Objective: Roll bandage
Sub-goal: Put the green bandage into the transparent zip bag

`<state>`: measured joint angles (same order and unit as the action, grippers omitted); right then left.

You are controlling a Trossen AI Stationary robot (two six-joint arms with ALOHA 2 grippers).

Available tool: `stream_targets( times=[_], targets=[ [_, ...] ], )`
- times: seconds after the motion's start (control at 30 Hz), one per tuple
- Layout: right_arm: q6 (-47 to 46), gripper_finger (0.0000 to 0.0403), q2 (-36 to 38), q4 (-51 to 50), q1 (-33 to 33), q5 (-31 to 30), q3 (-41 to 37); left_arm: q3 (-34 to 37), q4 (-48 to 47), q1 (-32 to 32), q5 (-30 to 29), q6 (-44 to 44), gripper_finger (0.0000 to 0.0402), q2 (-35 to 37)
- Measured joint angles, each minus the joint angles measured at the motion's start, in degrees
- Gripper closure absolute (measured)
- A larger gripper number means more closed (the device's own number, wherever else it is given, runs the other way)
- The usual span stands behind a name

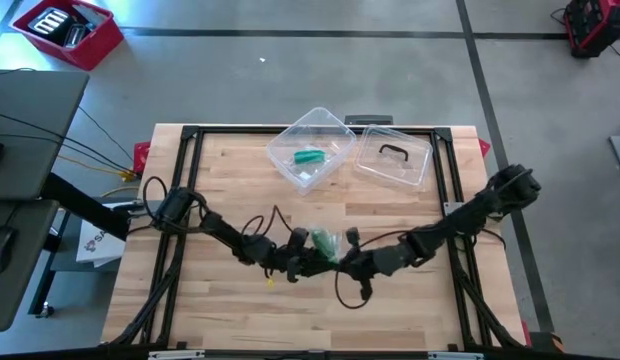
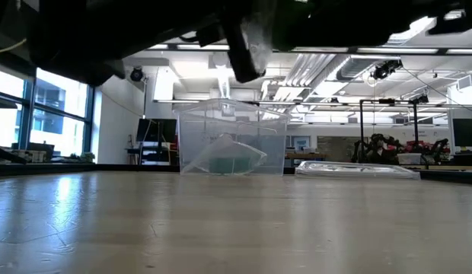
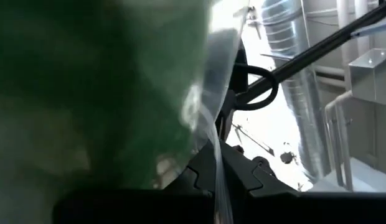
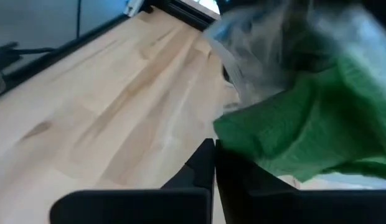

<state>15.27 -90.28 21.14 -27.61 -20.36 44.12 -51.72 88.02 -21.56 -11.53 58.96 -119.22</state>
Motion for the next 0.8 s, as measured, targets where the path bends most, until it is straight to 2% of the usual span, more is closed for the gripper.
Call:
stream_targets(
  times=[0.17,0.43,0.6,0.8],
  targets=[
    [0.2,0.0397,0.2,1.7,0.2,-1.0,0.0,-0.8,-0.5,0.6,1.2,-0.1,0.0401,0.0],
    [0.1,0.0401,5.4,-4.1,-3.5,-6.4,0.1,-0.8,-3.1,0.6,1.6,1.7,0.0401,0.0],
    [-3.8,0.0401,7.2,-8.7,-4.1,-4.7,0.1,-0.8,-8.7,0.7,1.6,6.2,0.0401,0.0],
    [-10.2,0.0401,5.7,-11.8,-3.2,-2.6,0.1,-0.8,-15.1,0.7,3.0,13.2,0.0402,0.0]
  ],
)
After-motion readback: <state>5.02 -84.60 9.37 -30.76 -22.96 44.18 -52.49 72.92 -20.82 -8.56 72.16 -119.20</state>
